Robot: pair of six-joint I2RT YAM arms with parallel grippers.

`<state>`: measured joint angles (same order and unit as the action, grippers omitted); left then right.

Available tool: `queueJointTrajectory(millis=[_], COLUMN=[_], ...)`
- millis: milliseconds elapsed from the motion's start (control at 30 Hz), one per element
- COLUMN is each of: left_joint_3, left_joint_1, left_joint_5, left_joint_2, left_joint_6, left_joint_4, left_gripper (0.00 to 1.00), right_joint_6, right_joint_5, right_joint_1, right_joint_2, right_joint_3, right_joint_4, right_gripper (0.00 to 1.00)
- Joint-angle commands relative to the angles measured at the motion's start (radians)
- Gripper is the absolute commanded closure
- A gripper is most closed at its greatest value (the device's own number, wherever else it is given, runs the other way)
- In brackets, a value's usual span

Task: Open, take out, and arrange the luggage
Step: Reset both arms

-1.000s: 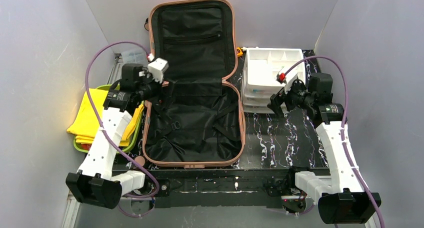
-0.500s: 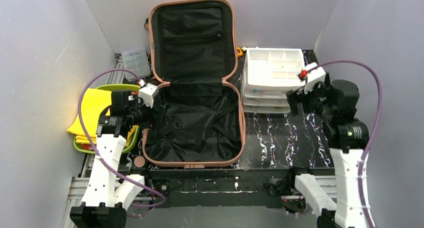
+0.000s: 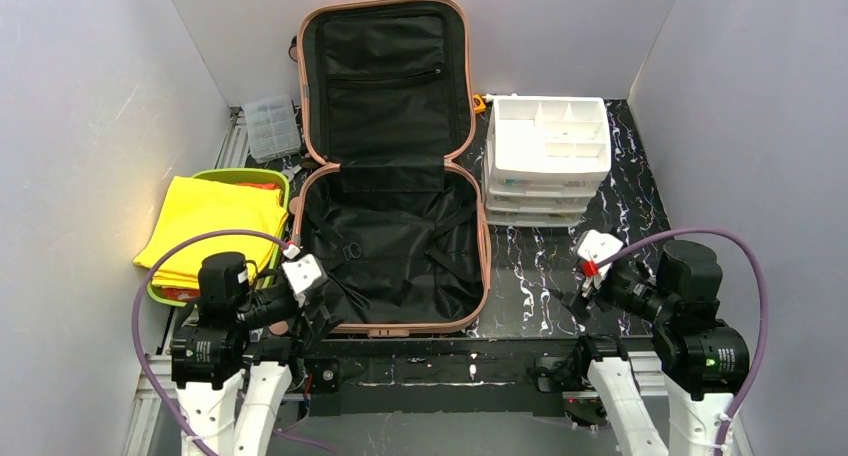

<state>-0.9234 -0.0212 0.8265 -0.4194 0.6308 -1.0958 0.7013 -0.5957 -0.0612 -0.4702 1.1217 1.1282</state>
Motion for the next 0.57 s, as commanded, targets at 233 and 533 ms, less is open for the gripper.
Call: queueJointTrajectory(millis=[233, 533], left_joint_3=[0.017, 0.016], left_joint_1=[0.054, 0.056], left_joint_5=[0.273, 0.271], left_joint_2=[-0.036, -0.033], left_joint_6=[0.219, 0.223], left_joint_4=[-0.206, -0.213], left_gripper=[0.02, 0.02], right_joint_6=[0.077, 0.044], right_joint_5=[-0.285, -0.27], right_joint_1=[0.007, 0.006], right_joint_2=[0.013, 0.013], right_joint_3=[-0.074, -0.169], right_joint_4=[-0.02, -0.11], right_gripper=[0.02, 0.02])
